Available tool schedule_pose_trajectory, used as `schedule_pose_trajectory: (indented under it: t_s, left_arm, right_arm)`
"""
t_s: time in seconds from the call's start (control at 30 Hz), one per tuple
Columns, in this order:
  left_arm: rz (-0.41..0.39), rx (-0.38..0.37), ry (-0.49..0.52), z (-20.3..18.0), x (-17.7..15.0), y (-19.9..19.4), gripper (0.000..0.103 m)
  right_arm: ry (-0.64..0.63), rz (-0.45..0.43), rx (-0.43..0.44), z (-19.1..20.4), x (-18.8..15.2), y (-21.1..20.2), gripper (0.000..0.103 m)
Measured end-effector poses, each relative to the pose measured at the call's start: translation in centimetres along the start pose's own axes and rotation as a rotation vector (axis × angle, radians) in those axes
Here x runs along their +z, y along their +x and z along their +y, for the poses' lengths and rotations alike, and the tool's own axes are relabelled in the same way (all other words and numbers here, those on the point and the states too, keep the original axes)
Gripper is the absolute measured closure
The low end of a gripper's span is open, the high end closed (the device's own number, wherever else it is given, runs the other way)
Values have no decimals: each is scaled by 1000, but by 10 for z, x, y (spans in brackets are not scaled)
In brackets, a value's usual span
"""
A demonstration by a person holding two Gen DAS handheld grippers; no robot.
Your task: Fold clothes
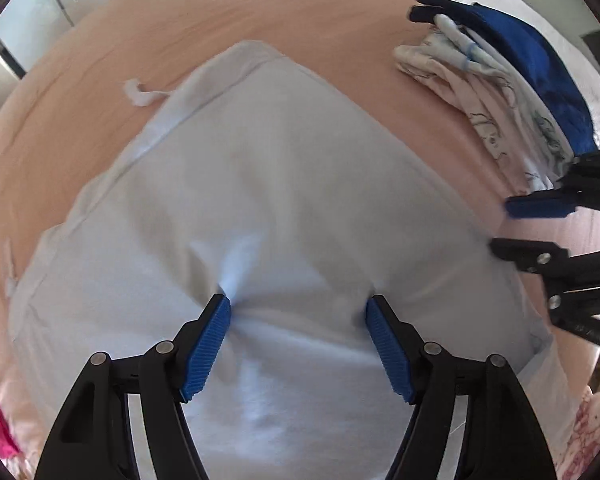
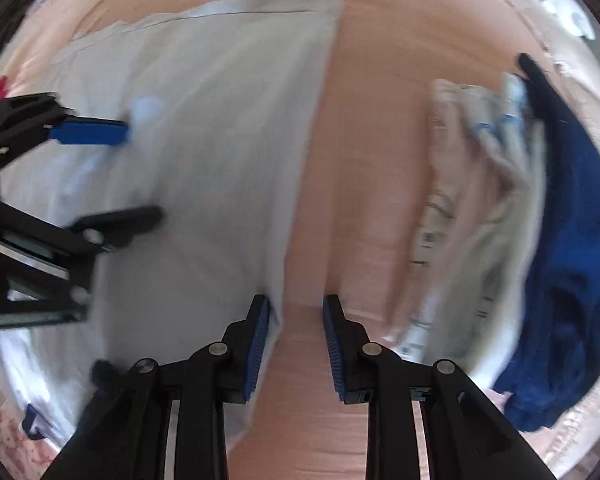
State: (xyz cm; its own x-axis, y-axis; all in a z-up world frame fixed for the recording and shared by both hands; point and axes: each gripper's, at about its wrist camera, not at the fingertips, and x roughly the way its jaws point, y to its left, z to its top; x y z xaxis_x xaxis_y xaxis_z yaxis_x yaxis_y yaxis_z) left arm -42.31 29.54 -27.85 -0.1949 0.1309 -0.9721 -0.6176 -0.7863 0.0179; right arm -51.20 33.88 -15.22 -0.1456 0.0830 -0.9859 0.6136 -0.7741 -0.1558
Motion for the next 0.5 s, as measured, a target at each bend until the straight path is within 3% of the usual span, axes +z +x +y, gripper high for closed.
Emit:
schedule_pose_trajectory:
  t_s: [0.07, 0.13, 0.2, 0.3, 0.37, 0.43, 0.5]
  left_arm:
    - [2, -72, -50, 1, 2, -4, 34]
    - [-12, -139, -62, -9, 2, -6, 34]
    - [-38, -200, -42, -26, 0, -7, 34]
    - [-6, -137, -5, -45, -3, 7, 34]
    - [-16, -105, -18, -39, -3, 7, 33]
    - [-26, -88, -102, -23, -1, -1, 33]
    - [-55, -126, -145, -16, -2, -10, 34]
  right_arm:
    - [82, -2, -93, -23, -7, -6, 72]
    - [207, -48, 85, -44, -11, -21, 72]
    - [210, -126, 190, -42, -7, -36, 69]
    - [83, -123, 154, -21, 6, -33, 69]
    - [68, -20, 91, -26, 6, -11, 69]
    - [141, -49, 127, -47, -1, -20, 69]
    - [170, -88, 95, -58, -9, -38, 66]
